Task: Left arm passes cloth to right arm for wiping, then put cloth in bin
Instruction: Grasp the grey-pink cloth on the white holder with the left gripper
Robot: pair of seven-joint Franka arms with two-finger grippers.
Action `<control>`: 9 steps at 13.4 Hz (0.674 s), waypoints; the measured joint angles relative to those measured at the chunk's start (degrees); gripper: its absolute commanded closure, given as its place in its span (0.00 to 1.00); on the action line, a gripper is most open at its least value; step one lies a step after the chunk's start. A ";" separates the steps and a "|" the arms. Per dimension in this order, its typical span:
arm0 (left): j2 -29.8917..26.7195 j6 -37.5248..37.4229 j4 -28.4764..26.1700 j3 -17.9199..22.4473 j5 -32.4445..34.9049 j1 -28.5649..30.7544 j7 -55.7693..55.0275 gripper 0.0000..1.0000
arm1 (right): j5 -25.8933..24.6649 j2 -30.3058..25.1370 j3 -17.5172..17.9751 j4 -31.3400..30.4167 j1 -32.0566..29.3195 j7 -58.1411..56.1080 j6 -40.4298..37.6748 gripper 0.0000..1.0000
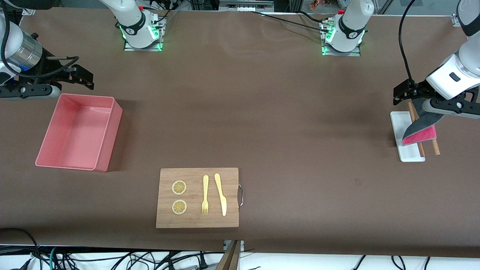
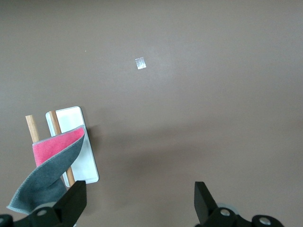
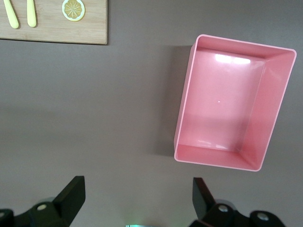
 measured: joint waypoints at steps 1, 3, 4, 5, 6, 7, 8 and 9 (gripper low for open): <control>0.00 -0.14 0.00 0.00 -0.15 -0.01 0.00 0.00 | 0.01 0.00 0.00 0.00 0.00 0.00 0.03 0.00; 0.00 -0.67 0.00 0.10 -1.84 -0.01 0.00 0.00 | 0.02 0.00 0.00 0.00 0.00 0.00 0.07 0.00; 0.00 -0.80 0.00 0.14 -2.17 -0.01 0.00 0.00 | 0.02 0.00 0.01 0.00 0.00 0.00 0.36 0.00; 0.00 -0.90 0.00 0.17 -2.22 -0.01 0.00 0.00 | 0.02 0.00 0.02 0.00 0.00 0.00 0.93 0.00; 0.00 -0.97 0.00 0.19 -2.24 -0.01 0.00 0.00 | 0.03 0.00 0.08 0.00 0.01 0.00 1.25 0.00; 0.00 -1.15 0.00 0.20 -2.24 -0.01 0.00 0.00 | 0.03 0.00 0.14 0.00 0.02 0.00 1.40 0.00; 0.00 -1.43 0.00 0.20 -2.25 -0.02 -0.10 0.00 | 0.03 0.00 0.19 0.00 0.02 0.00 1.46 0.00; 0.00 -1.61 0.00 0.20 -2.25 -0.02 -0.31 0.00 | 0.03 0.00 0.22 0.00 0.02 0.00 1.48 0.00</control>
